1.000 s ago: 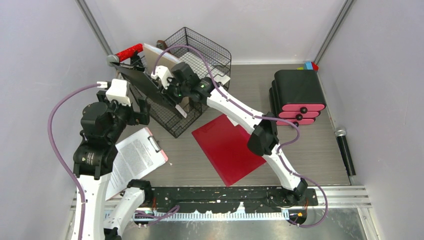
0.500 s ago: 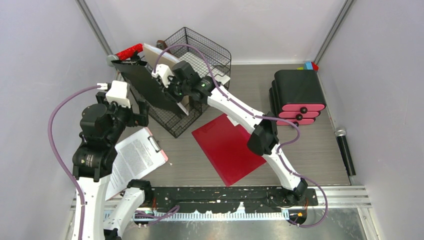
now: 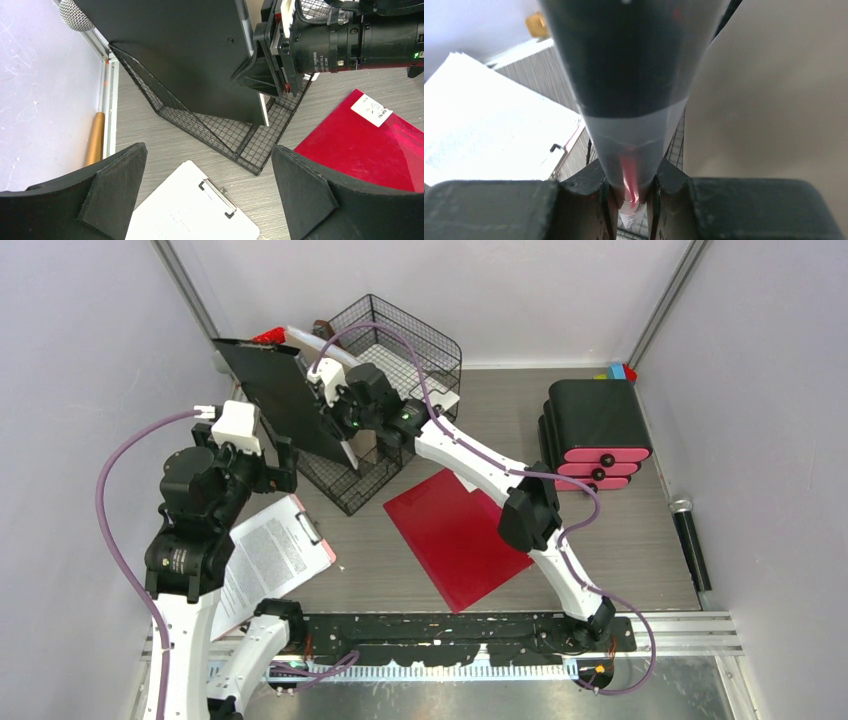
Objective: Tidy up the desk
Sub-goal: Place the folder in the storage box.
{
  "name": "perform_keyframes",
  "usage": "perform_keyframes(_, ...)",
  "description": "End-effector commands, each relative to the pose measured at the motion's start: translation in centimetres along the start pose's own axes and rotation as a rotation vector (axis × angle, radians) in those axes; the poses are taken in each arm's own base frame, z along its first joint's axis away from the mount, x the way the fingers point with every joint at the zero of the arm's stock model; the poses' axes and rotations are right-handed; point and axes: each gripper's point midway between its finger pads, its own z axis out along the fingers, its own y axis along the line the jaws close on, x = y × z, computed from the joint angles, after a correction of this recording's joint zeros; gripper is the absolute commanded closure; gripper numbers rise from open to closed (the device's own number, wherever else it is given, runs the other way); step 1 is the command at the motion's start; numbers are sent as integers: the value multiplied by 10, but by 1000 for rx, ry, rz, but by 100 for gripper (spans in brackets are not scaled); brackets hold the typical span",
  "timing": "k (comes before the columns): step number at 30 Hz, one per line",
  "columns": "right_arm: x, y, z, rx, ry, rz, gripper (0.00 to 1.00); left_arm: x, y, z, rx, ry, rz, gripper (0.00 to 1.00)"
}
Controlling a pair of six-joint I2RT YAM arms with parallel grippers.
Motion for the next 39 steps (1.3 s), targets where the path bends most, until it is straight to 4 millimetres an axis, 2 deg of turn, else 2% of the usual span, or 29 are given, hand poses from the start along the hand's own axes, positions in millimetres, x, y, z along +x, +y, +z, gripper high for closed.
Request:
perform_keyframes(1, -127, -6, -52, 68, -352, 9, 100, -23, 3, -7, -10, -65, -4, 0)
perform_keyframes(8, -139, -8, -61, 86, -394, 27, 100, -27, 2, -7, -5, -75, -8, 0)
perform_keyframes(15, -122, -11, -43, 81, -379, 7, 100, -27, 1, -2, 4, -70, -14, 0)
perform_keyframes(25, -122, -13, -24, 66, -425, 4, 100, -26, -1, 1, 14, -69, -16, 0)
perform_keyframes(30, -114, -16, -14, 81, -431, 16, 100, -26, -1, 3, 11, -69, -13, 0)
perform_keyframes(35, -97, -23, -2, 131, -412, 34, 100, -25, -1, 3, 13, -69, -12, 0)
perform_keyframes(39, -86, -20, 7, 140, -394, 42, 100, -24, -1, 3, 13, -68, -8, 0)
